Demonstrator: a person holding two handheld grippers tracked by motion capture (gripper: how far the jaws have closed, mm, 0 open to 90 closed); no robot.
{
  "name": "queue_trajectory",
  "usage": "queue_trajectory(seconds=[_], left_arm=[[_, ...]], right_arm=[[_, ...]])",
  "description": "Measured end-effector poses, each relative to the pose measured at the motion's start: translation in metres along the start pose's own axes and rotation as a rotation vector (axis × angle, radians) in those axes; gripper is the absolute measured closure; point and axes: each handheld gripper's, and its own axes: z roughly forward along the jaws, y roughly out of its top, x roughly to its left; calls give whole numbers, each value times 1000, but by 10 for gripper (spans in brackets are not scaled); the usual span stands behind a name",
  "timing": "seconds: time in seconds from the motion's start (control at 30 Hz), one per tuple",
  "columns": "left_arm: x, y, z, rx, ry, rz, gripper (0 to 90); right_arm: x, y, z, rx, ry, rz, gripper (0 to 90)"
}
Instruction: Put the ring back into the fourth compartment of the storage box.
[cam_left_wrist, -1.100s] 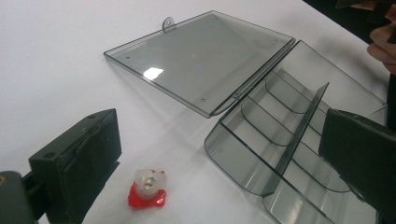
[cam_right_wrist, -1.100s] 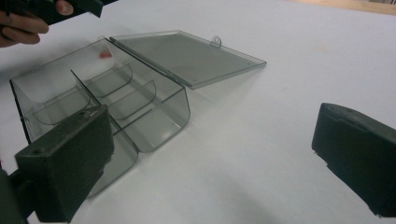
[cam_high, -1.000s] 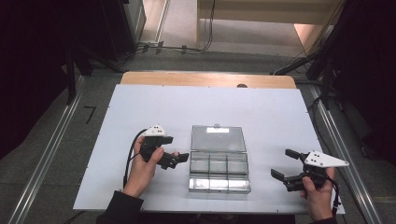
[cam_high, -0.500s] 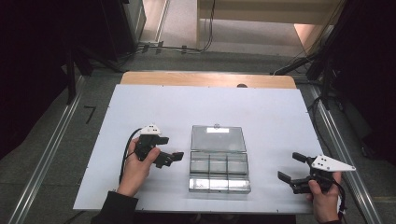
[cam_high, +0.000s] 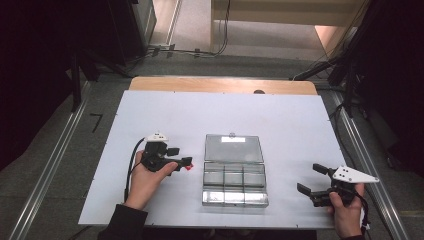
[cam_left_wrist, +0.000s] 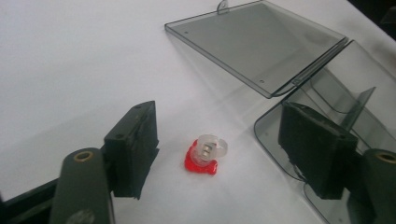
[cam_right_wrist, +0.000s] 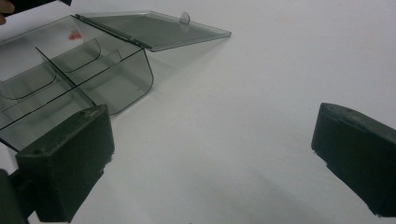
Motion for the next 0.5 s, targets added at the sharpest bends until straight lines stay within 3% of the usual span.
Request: queue_trajectory(seconds=[0.27, 0.5], left_arm=[[-6, -4, 12, 46, 31, 51, 445], [-11, -7, 21, 85, 92, 88, 487]], right_arm=[[-1, -1, 1, 4, 1, 1, 0], [-1, -1, 1, 8, 2, 1, 0]])
